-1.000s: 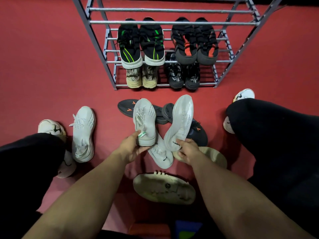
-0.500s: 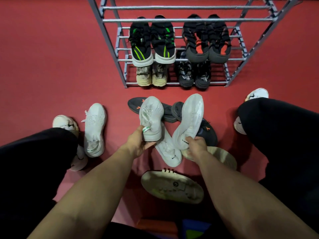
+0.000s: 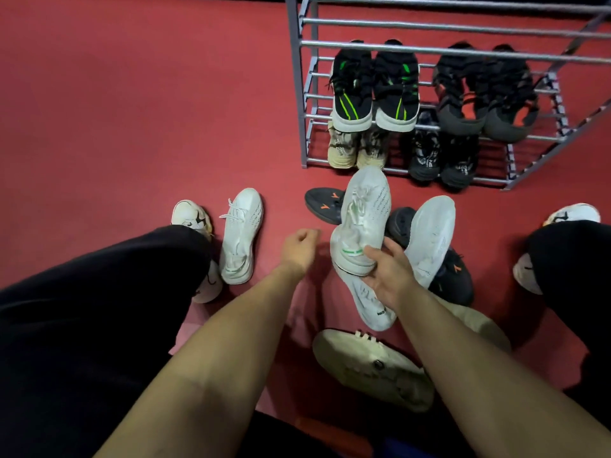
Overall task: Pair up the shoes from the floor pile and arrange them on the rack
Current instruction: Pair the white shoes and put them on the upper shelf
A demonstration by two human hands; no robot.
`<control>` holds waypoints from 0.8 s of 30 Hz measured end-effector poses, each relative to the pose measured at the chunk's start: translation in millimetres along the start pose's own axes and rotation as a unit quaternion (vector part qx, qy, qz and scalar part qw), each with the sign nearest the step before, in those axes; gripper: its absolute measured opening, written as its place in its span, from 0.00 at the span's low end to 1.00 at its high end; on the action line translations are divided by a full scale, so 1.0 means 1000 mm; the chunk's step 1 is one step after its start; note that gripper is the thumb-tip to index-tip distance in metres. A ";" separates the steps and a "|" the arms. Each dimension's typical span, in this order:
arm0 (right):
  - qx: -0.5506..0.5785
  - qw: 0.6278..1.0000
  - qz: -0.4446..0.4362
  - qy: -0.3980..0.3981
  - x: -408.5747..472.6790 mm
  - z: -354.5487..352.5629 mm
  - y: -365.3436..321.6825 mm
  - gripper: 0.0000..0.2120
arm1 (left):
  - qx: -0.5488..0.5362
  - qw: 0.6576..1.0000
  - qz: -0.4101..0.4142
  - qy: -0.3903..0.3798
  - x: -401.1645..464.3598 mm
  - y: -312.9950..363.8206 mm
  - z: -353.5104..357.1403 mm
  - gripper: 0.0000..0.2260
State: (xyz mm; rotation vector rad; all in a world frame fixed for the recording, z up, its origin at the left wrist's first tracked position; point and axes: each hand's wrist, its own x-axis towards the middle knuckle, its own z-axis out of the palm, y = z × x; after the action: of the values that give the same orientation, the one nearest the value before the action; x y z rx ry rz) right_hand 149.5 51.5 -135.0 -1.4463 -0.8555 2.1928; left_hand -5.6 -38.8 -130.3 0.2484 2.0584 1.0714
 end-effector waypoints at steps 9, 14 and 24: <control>-0.024 0.999 0.022 0.030 0.006 -0.012 0.010 0.20 | 0.305 0.920 -0.052 0.241 0.087 -0.026 -0.070 0.22; -0.075 0.997 0.002 0.030 0.029 -0.010 0.020 0.22 | 0.238 0.917 -0.220 0.232 0.131 -0.044 -0.093 0.32; -0.103 0.994 0.007 0.034 0.041 0.000 0.024 0.19 | -0.010 0.967 -0.209 0.147 0.107 -0.038 -0.077 0.20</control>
State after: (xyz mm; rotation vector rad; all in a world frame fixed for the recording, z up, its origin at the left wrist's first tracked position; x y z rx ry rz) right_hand 133.7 58.1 -179.1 -1.6172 -1.0752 2.1026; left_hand -126.3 -56.6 -192.6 -0.3636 2.2225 0.9021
